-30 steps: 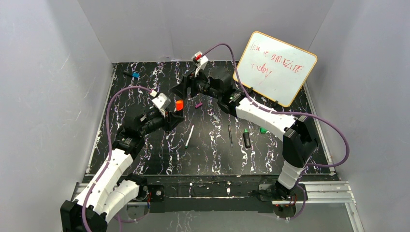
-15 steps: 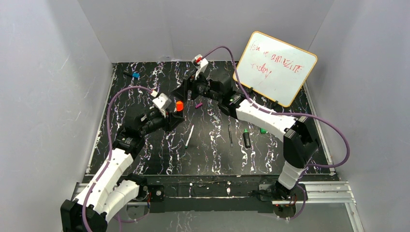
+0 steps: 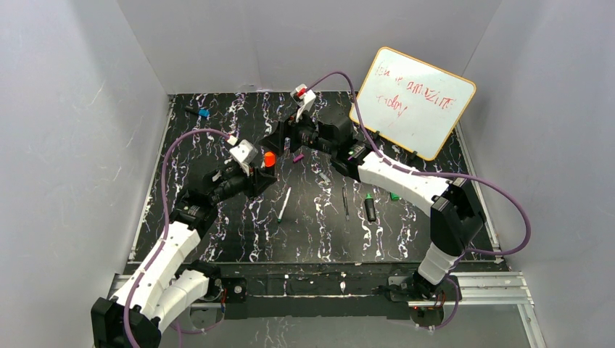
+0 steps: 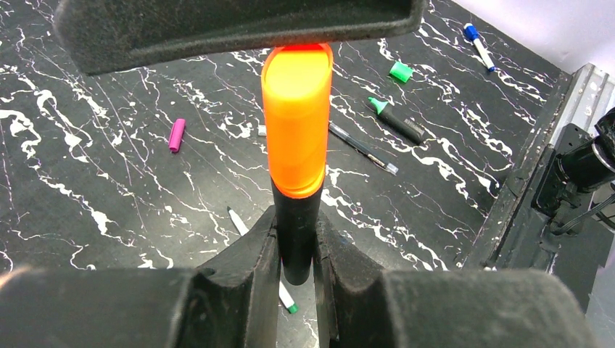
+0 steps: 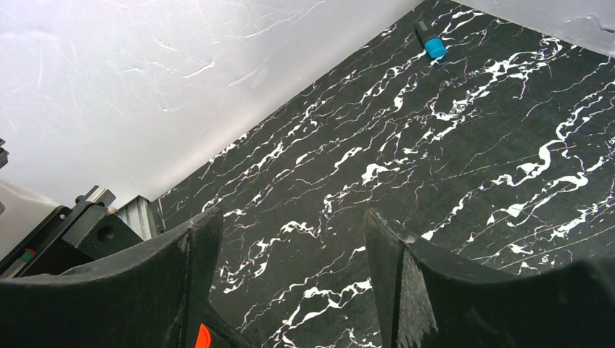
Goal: Insert the pens into the pen caps
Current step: Press the pen cap onto the pen.
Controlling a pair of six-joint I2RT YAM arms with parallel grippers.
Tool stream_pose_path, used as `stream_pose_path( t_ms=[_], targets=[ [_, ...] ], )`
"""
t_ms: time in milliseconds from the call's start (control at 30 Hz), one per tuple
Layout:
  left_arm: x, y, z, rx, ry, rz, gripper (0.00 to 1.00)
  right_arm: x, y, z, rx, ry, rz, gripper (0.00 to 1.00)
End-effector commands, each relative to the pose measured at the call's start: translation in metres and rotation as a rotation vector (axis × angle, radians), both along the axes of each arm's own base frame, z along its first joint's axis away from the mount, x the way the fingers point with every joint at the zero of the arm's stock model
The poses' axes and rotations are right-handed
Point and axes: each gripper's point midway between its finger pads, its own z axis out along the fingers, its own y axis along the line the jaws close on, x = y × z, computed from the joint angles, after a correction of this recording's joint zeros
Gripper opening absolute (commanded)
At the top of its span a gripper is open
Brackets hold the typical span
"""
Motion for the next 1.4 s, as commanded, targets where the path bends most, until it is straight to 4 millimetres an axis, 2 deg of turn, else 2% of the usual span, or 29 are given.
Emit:
stream_pose_path(
  t_ms=[0,333,767,1167,1367],
  targets=[
    [0.006,-0.001,0.015,-0.008,-0.038,0.008,0.0,-0.01,-0.004,0.031,0.038,-0.072,0.003,0.78],
    [0.016,0.001,0.025,0.019,-0.062,0.026,0.0,-0.02,0.002,0.011,-0.027,-0.078,0.007,0.78],
    [0.019,0.011,0.041,-0.005,-0.139,0.096,0.0,-0.031,0.0,-0.022,-0.067,-0.019,0.029,0.79],
    [0.025,0.016,0.06,-0.068,-0.195,0.155,0.0,-0.049,0.014,-0.037,-0.077,0.017,0.08,0.79],
    [0.029,0.016,0.067,-0.063,-0.221,0.158,0.0,-0.059,0.021,-0.052,-0.121,0.036,0.104,0.79]
  ],
)
